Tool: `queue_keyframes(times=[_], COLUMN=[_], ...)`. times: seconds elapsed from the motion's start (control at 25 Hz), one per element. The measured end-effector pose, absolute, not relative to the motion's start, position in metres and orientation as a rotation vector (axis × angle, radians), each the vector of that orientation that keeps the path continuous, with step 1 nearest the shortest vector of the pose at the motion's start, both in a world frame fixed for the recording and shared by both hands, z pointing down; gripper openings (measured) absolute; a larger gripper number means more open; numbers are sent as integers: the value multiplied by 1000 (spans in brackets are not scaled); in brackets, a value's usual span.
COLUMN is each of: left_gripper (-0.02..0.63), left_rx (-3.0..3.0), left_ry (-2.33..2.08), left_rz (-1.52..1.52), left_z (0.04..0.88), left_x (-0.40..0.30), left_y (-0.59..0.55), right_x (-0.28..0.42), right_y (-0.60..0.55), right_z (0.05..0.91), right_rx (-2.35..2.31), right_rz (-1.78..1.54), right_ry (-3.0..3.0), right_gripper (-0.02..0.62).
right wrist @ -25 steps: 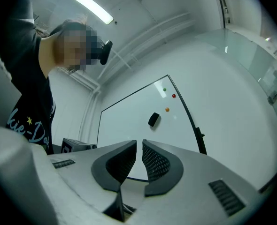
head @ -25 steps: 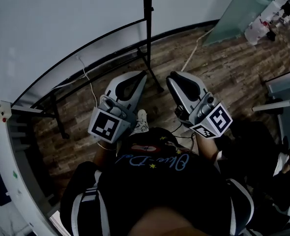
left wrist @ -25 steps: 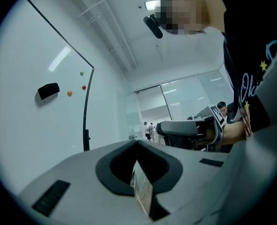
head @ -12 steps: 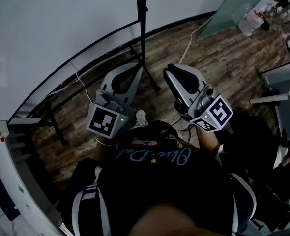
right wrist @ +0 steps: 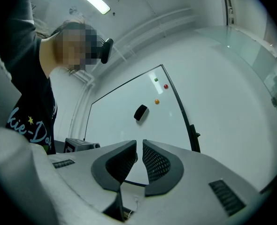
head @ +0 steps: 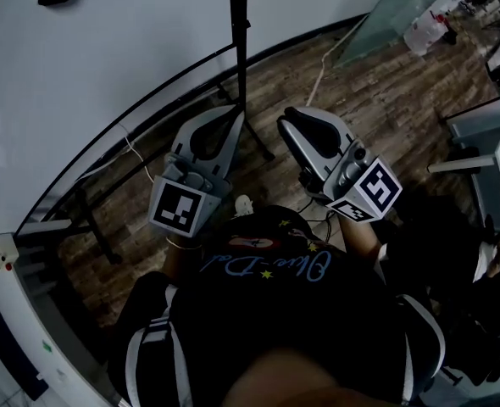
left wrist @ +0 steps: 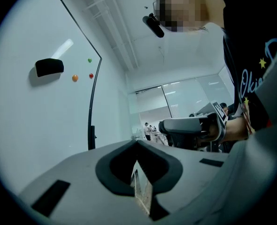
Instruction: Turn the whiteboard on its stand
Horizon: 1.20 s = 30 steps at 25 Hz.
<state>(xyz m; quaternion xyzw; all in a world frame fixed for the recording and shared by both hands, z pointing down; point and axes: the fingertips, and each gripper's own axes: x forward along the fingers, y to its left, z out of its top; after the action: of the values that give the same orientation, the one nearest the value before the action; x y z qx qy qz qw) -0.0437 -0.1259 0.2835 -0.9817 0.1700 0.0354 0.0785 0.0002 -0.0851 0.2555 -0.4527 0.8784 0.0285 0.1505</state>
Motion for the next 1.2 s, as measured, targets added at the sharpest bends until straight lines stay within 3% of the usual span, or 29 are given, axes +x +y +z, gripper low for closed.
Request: queue_keyframes(times=[1.2], left_gripper=[-14], left_rx=[-2921], left_ry=[481], left_rz=[68], left_z=[285], left_x=[-20], left_y=[-194], right_x=[21], right_y=[-156], right_z=[260], right_rx=[-1275], right_rz=[81], right_ry=[2533], right_gripper=[38])
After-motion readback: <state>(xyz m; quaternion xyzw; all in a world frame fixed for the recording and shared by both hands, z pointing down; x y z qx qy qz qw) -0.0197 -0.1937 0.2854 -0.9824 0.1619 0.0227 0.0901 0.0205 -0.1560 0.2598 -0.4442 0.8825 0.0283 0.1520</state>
